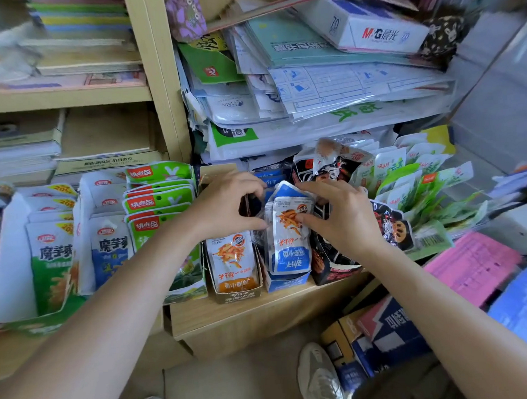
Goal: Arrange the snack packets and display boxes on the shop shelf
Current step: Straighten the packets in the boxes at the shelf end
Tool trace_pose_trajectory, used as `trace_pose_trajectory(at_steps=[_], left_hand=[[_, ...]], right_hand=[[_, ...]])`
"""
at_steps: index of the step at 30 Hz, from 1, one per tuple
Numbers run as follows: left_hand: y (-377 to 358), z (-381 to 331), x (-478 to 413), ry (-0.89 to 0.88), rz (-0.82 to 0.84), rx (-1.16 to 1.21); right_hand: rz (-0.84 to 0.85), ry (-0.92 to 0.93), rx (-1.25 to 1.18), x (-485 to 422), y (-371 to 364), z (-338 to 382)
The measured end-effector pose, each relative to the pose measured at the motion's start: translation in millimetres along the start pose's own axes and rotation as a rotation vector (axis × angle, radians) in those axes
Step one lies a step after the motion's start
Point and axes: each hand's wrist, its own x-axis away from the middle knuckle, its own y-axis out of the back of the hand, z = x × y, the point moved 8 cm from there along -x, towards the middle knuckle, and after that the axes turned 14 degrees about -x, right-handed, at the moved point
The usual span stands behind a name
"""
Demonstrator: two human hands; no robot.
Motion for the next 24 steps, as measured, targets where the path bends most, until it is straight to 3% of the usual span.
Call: trace_pose_trajectory(at_steps=[5, 8, 12, 19, 24], left_hand=[[1.2, -2.1, 1.1, 0.012, -0.075, -0.073], [-1.7, -8.4, 1.8, 0.037, -0.173, -0.191], [-3.5, -4.4, 2.6, 0.033, -0.133, -0.154], [3.2, 5.0, 10.2, 0.094, 0.051, 0.216], [-1.8, -8.9, 8.4, 0.144, -0.071, -0.046]], right_hand=[[-0.015, 0.055, 0.011, 2.8, 4.6, 1.8], [-0.042, 0.179, 0.059, 5.7, 8.5, 11.8], [0.020, 0.316, 0.087, 11.8, 3.1, 19.1], [0.086, 0.242, 0.077, 9.3, 0.5, 13.1], [0.139, 0.201, 0.080, 9.0, -2.1, 11.4]])
